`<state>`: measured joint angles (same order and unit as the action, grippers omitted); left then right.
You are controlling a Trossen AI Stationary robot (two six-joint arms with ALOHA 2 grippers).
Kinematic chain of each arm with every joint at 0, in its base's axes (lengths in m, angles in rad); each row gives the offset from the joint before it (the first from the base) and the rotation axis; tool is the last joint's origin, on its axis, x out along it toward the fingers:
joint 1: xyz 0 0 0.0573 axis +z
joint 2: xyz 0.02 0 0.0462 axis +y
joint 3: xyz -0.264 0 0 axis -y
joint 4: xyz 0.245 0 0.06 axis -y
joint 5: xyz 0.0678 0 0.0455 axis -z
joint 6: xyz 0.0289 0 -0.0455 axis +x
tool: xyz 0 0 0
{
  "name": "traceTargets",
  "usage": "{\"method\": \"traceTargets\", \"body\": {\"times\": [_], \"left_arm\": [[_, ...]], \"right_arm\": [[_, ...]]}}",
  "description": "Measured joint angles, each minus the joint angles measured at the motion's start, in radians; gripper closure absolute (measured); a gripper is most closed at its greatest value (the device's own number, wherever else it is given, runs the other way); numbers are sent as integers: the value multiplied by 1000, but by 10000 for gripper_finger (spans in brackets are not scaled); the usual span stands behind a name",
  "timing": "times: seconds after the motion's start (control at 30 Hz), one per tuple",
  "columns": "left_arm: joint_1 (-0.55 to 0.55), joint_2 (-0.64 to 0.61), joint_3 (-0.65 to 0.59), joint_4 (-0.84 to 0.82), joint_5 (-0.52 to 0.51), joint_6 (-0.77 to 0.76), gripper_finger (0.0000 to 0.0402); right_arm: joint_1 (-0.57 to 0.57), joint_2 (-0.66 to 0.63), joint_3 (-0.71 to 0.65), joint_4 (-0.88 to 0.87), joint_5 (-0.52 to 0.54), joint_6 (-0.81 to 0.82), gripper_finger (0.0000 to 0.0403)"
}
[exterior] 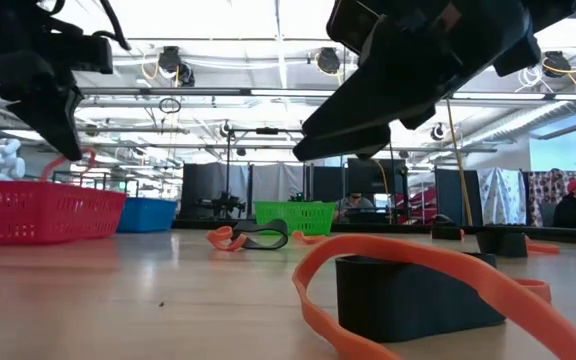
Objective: Sort rubber bands into baskets
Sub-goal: Put the orange rubber band into the red bin
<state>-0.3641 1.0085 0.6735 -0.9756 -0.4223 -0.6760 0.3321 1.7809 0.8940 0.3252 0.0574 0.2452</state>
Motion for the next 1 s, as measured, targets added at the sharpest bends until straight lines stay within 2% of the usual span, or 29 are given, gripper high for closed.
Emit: {"method": "traceTargets", "body": {"times": [0.23, 0.47, 0.57, 0.77, 1.0], "left_arm": [[0, 47, -1, -3, 6, -50, 387], [0, 124, -27, -6, 22, -51, 328], [0, 154, -26, -3, 28, -51, 315], [0, 161, -5, -3, 110, -18, 311], [0, 158, 4, -2, 111, -23, 311]], "right_arm": [[-12, 0, 0, 1, -1, -4, 202], [-27, 0, 0, 2, -1, -4, 202], [-28, 0, 0, 2, -1, -4, 202], [-28, 0, 0, 1, -1, -3, 202], [-28, -6, 0, -5, -29, 98, 202]]}}
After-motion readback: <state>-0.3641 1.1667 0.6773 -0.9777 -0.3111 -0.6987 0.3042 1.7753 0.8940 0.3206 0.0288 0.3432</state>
